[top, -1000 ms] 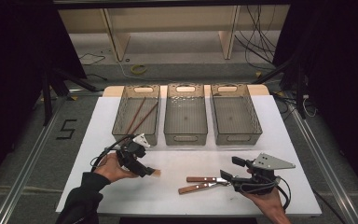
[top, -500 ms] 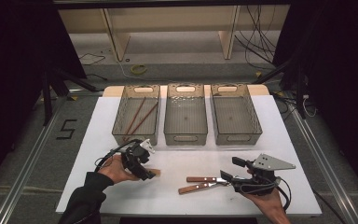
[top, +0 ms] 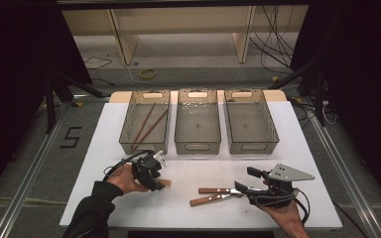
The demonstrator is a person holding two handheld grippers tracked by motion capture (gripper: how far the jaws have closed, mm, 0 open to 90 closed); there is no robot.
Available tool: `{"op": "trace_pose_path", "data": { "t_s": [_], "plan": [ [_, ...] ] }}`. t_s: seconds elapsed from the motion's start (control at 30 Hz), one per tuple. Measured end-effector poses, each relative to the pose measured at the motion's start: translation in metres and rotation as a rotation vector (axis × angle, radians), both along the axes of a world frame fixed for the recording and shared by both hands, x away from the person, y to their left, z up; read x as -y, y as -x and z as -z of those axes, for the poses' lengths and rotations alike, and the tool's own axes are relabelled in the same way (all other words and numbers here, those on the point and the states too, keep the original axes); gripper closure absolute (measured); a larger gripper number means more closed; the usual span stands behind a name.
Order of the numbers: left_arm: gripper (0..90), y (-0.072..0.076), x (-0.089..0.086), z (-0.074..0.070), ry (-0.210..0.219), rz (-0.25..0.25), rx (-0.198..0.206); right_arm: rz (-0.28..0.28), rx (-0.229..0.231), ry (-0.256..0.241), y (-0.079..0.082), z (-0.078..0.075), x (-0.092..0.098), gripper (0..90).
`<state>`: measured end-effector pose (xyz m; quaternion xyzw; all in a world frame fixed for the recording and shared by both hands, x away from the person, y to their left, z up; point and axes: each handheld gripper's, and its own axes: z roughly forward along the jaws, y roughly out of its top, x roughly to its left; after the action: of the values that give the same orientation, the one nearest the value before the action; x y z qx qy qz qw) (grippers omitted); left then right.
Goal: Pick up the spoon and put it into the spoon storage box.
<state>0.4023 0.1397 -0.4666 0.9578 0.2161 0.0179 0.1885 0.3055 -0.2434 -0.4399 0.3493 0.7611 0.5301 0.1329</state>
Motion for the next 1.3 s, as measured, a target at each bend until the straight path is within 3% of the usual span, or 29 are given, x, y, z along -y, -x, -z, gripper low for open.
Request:
{"op": "trace_pose_path", "data": {
  "t_s": [0.2,0.53,0.93,1.3],
  "plan": [
    [57.2,-0.001,0.001,-0.001,-0.025,0.015,0.018,0.003,-0.001,0.0,0.001,0.0,0.0,29.6],
    [73.9,0.001,0.0,-0.001,-0.025,0.064,0.029,0.005,-0.001,0.001,0.001,0.0,0.0,29.6],
    [76.1,0.001,-0.003,-0.001,0.0,0.06,0.026,0.003,0.002,0.001,0.001,-0.001,0.001,29.6],
    [76.3,-0.002,-0.011,-0.017,0.105,-0.015,0.031,0.004,0.003,0.001,0.002,-0.001,0.0,29.6]
  ]
}}
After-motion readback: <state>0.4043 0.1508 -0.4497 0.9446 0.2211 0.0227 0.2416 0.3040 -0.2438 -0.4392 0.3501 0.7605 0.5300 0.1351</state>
